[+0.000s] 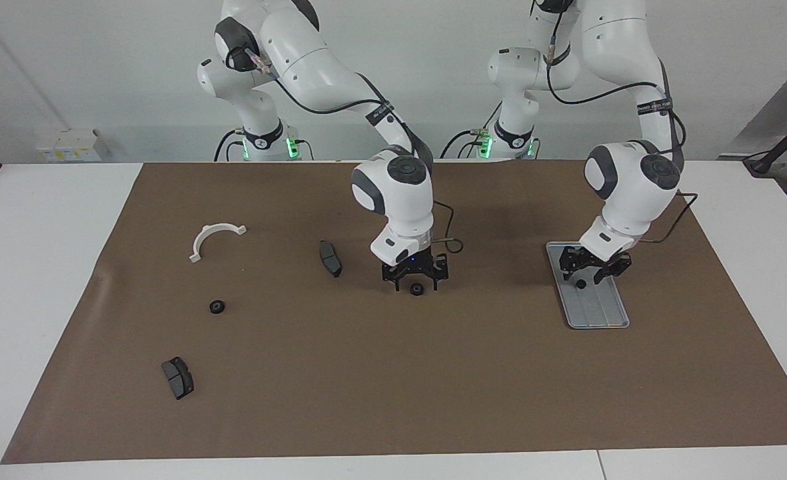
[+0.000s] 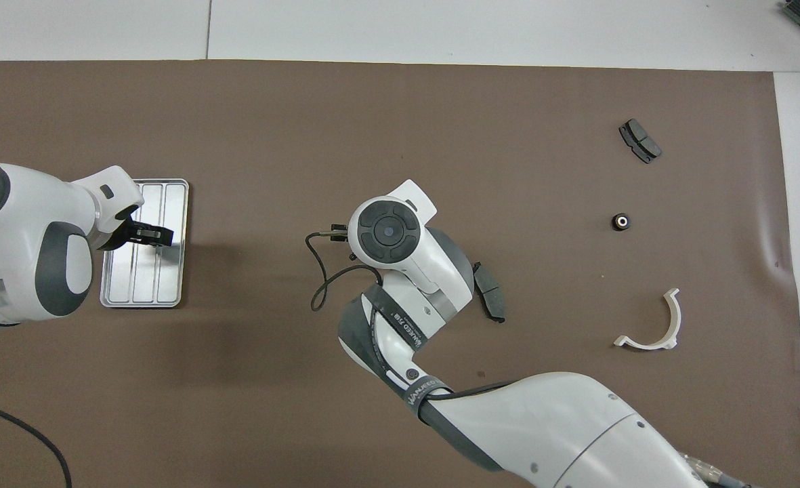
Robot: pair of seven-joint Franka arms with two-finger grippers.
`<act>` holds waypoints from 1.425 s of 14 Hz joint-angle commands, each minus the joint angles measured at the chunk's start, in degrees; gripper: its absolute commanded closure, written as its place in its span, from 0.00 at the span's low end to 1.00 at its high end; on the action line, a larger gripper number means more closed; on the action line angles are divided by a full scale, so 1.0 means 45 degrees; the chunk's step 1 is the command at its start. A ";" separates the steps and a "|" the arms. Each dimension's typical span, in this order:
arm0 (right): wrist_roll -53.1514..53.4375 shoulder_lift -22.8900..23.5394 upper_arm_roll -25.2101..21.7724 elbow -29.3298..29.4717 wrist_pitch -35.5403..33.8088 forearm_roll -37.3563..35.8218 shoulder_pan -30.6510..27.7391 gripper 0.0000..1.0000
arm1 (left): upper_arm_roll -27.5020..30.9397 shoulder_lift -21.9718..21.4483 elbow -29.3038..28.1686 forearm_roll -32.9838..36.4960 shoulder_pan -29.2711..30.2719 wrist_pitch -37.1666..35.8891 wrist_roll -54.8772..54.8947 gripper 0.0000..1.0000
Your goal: Pick bearing gear from pile to tray
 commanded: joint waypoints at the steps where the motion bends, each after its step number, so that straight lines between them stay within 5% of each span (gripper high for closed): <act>1: -0.1436 -0.0757 0.0148 -0.0382 -0.0167 -0.0067 -0.1162 0.00 | 0.0065 -0.0072 0.0840 -0.0510 -0.1131 -0.0481 -0.1734 0.25; 6: -0.4269 -0.2711 0.0188 -0.2431 -0.0186 0.0206 -0.3232 0.00 | 0.0104 0.0006 0.0882 -0.0434 -0.4566 -0.0307 -0.7142 0.26; 11: -0.7924 -0.3279 0.0168 -0.3566 -0.0226 0.1262 -0.5187 0.00 | 0.0123 0.1487 0.2245 -0.0296 -0.6600 -0.0287 -0.9533 0.29; 20: -1.1581 -0.3787 0.0168 -0.5363 0.0146 0.1321 -0.8118 0.00 | 0.0123 0.3600 0.4319 -0.0023 -0.7190 0.0043 -1.0122 0.37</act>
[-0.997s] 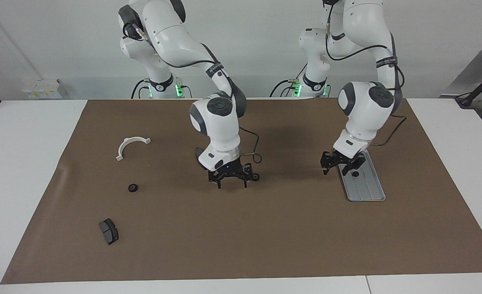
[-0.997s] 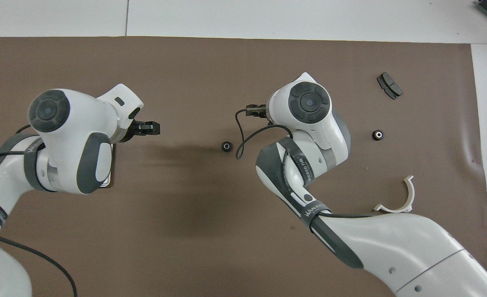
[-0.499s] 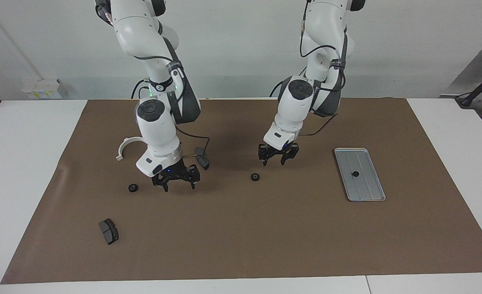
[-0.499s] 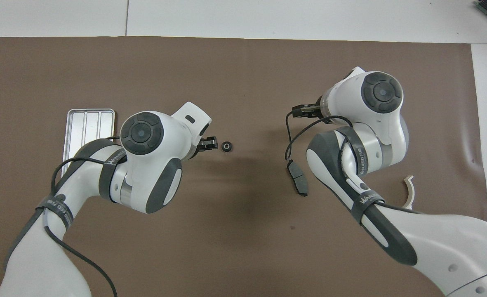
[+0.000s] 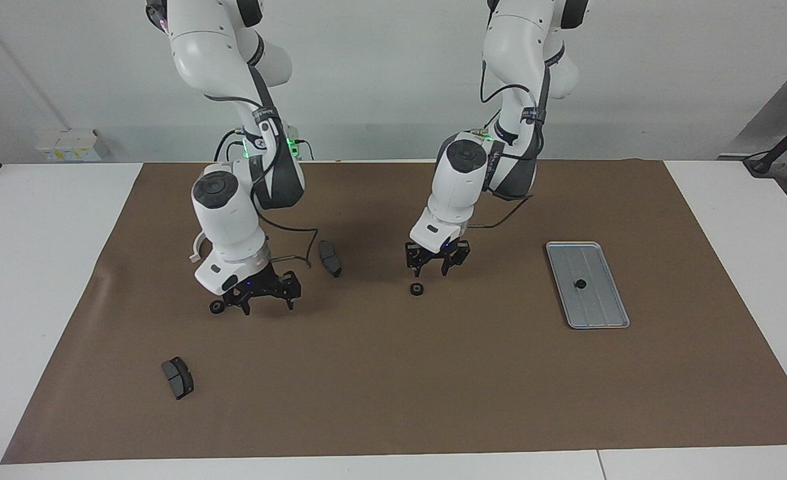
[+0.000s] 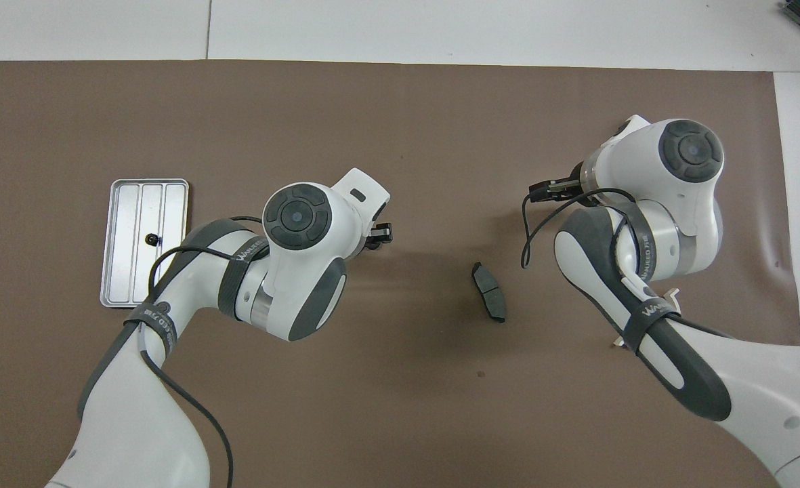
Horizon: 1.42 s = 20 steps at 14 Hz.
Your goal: Pick bearing gear from pile to tray
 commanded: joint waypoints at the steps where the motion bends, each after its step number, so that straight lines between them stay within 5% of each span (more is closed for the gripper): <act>1: -0.0675 -0.0574 0.0198 -0.0928 0.0291 0.0286 -0.0664 0.01 | 0.0211 0.0671 0.0570 0.0211 -0.0276 0.0298 -0.0222 0.39; 8: -0.1049 -0.0028 0.0179 -0.1494 0.1597 0.0306 -0.0882 0.12 | 0.0192 0.0887 0.0218 0.0348 -0.0510 0.0319 -0.0241 0.47; 10: -0.1010 -0.0067 0.0198 -0.1652 0.1775 0.0306 -0.0863 0.17 | 0.0192 0.0829 0.0024 0.0348 -0.0530 0.0299 -0.0241 0.56; 13: -0.0952 -0.0067 0.0179 -0.1633 0.1775 0.0306 -0.0863 0.63 | 0.0192 0.0790 -0.0055 0.0348 -0.0588 0.0202 -0.0222 0.83; 15: -0.0932 -0.0067 0.0198 -0.1633 0.1775 0.0306 -0.0843 0.85 | 0.0211 0.0770 0.0022 0.0329 -0.0569 0.0202 -0.0202 1.00; 20: -0.0486 -0.0184 0.0237 -0.1264 0.1717 0.0306 -0.0669 1.00 | 0.0524 -0.0943 0.0336 0.0329 0.1009 -0.1436 0.0517 1.00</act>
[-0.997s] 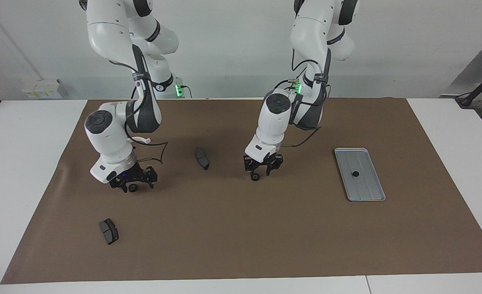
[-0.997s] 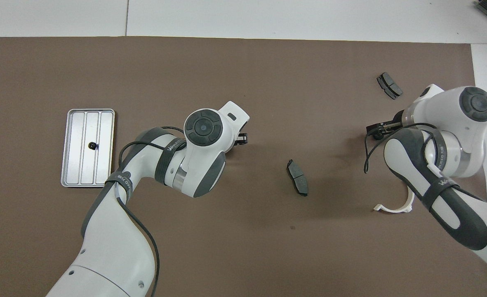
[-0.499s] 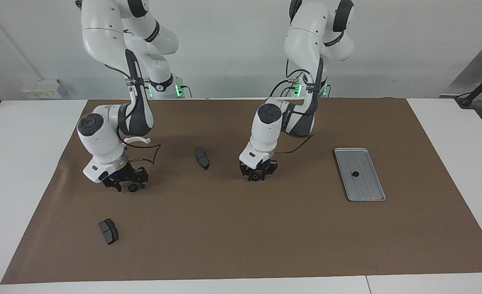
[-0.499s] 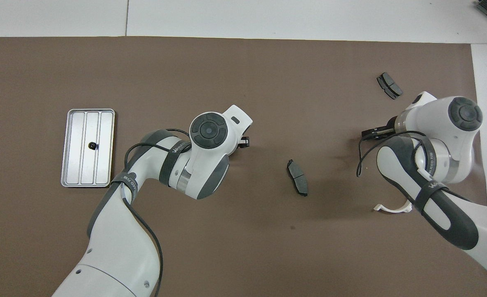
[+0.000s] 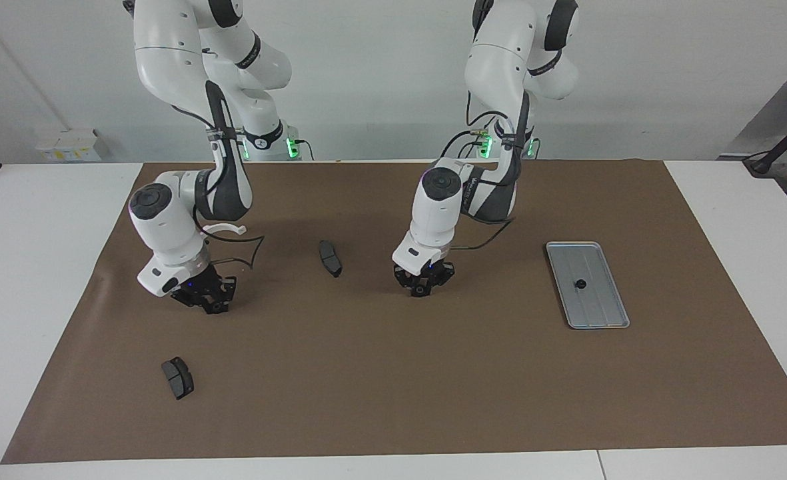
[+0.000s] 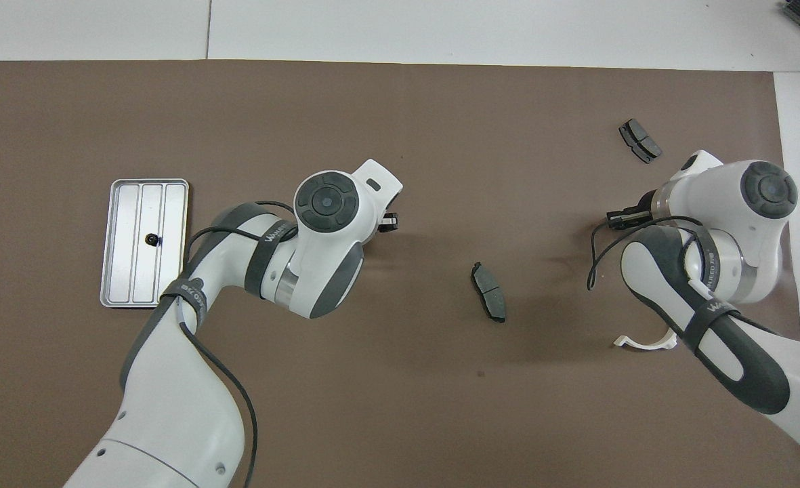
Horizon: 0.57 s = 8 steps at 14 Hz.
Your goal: Pick bearing gear from pile to tray
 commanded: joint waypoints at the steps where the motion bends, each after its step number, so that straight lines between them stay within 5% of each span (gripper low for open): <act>1: 0.0471 -0.0138 0.0168 0.0357 0.0049 0.0294 0.0398 1.00 | -0.0031 -0.1629 -0.0455 0.0127 0.1412 -0.1096 0.1038 1.00; 4: 0.2460 -0.0080 0.0149 0.0925 0.0008 0.0294 0.1822 1.00 | -0.0051 -0.2900 -0.1118 0.0108 0.3442 -0.2694 0.4507 1.00; 8: 0.5603 0.0153 0.0130 0.1899 -0.0108 0.0099 0.3911 1.00 | -0.0031 -0.3995 -0.3420 0.0108 0.5826 -0.2116 0.9041 1.00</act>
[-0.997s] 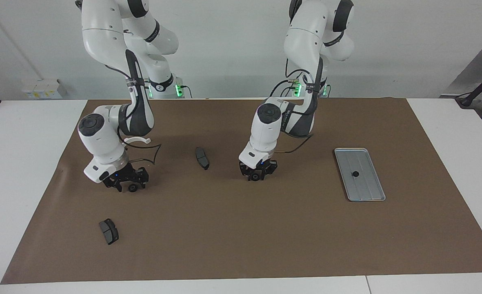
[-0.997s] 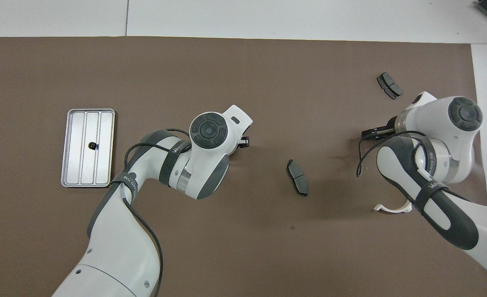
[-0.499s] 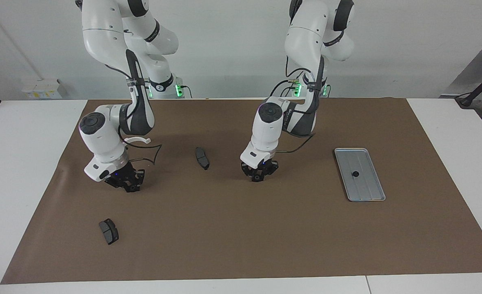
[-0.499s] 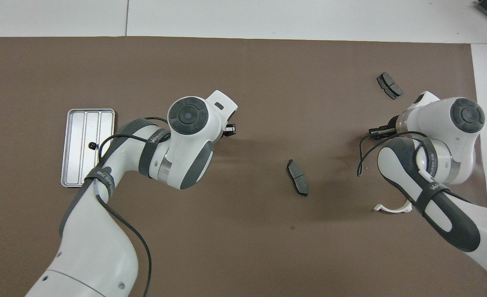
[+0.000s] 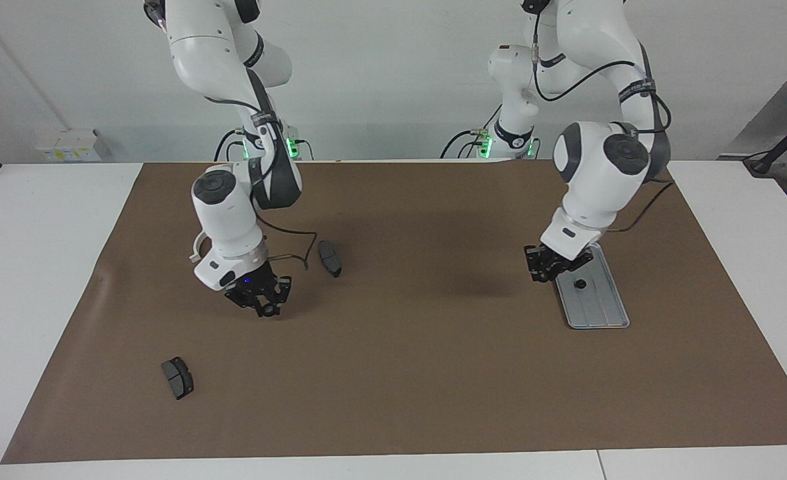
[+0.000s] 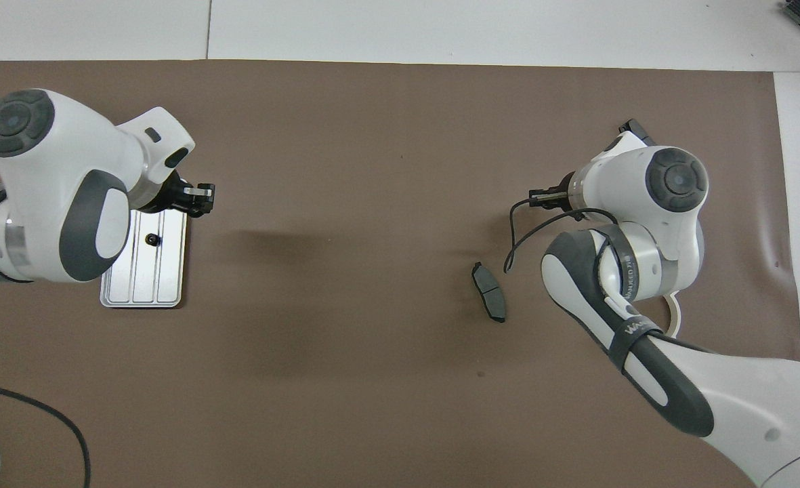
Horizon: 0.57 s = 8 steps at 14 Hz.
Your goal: Pick bearing gear from pile to tray
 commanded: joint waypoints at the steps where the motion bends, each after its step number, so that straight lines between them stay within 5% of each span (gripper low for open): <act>1: 0.1900 0.0357 -0.0053 0.0856 -0.0127 0.0044 0.1227 1.00 | -0.0196 -0.1042 -0.2228 0.0095 0.1353 0.0948 0.2707 1.00; 6: 0.5045 0.2131 -0.0073 0.3624 -0.1313 -0.0870 0.3297 1.00 | -0.0196 -0.1220 -0.3599 0.0095 0.2761 0.1634 0.5547 0.91; 8: 0.6238 0.2681 -0.0034 0.4508 -0.1592 -0.1594 0.3749 1.00 | -0.0196 -0.1200 -0.3892 0.0095 0.2783 0.1945 0.5588 0.56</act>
